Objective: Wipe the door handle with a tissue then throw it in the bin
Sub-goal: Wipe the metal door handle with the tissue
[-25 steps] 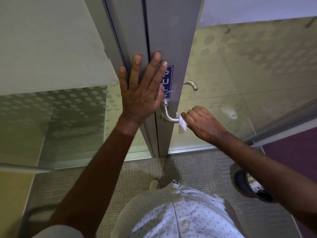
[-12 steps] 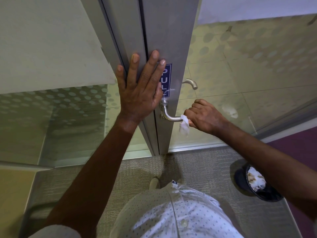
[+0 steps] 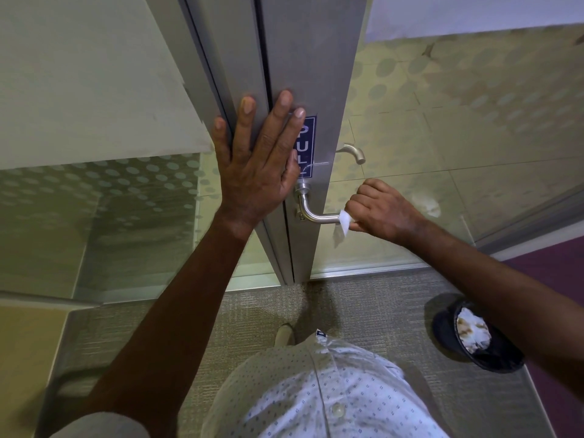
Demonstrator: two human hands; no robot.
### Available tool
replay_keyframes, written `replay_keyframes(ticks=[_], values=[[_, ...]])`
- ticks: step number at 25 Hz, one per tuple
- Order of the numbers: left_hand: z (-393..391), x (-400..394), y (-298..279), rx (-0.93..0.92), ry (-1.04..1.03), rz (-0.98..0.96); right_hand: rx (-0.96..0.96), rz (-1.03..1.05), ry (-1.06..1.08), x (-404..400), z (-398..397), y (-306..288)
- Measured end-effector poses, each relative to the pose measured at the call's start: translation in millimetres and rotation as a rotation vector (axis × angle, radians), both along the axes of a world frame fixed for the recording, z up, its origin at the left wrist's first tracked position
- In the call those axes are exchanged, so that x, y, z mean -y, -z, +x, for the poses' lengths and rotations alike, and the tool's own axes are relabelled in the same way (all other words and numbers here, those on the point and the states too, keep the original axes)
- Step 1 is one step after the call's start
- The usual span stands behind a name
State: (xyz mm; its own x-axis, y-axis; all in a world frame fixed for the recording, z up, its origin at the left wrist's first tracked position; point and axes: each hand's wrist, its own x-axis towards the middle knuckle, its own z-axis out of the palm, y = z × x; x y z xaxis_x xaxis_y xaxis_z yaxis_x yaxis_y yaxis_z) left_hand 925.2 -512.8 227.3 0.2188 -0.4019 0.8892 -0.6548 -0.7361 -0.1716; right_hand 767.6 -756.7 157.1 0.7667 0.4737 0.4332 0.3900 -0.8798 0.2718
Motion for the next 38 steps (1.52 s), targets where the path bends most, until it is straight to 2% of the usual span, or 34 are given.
replay_keyframes(ticks=[9,15,19,24,27,30,32,38], values=[[-1,0,0,0.01,-0.013,0.002,0.025,0.129,0.102,-4,-19,14],[-1,0,-2,0.002,-0.007,-0.006,-0.009,0.011,0.15,0,-13,8],[-2,-1,-1,0.001,-0.006,-0.002,-0.067,0.19,0.197,-14,-6,-1],[-3,0,-2,0.007,-0.012,-0.001,-0.106,0.692,0.414,-41,-20,10],[-3,0,-2,0.003,-0.008,-0.005,-0.117,1.102,0.525,-64,-24,17],[-3,0,-2,0.004,-0.011,-0.012,-0.087,1.758,0.509,-83,-21,2],[-3,0,-1,0.009,-0.003,-0.021,-0.058,2.089,0.5,-84,-19,-6],[-2,1,-1,0.016,0.002,-0.029,-0.213,2.735,0.461,-83,-24,-18]])
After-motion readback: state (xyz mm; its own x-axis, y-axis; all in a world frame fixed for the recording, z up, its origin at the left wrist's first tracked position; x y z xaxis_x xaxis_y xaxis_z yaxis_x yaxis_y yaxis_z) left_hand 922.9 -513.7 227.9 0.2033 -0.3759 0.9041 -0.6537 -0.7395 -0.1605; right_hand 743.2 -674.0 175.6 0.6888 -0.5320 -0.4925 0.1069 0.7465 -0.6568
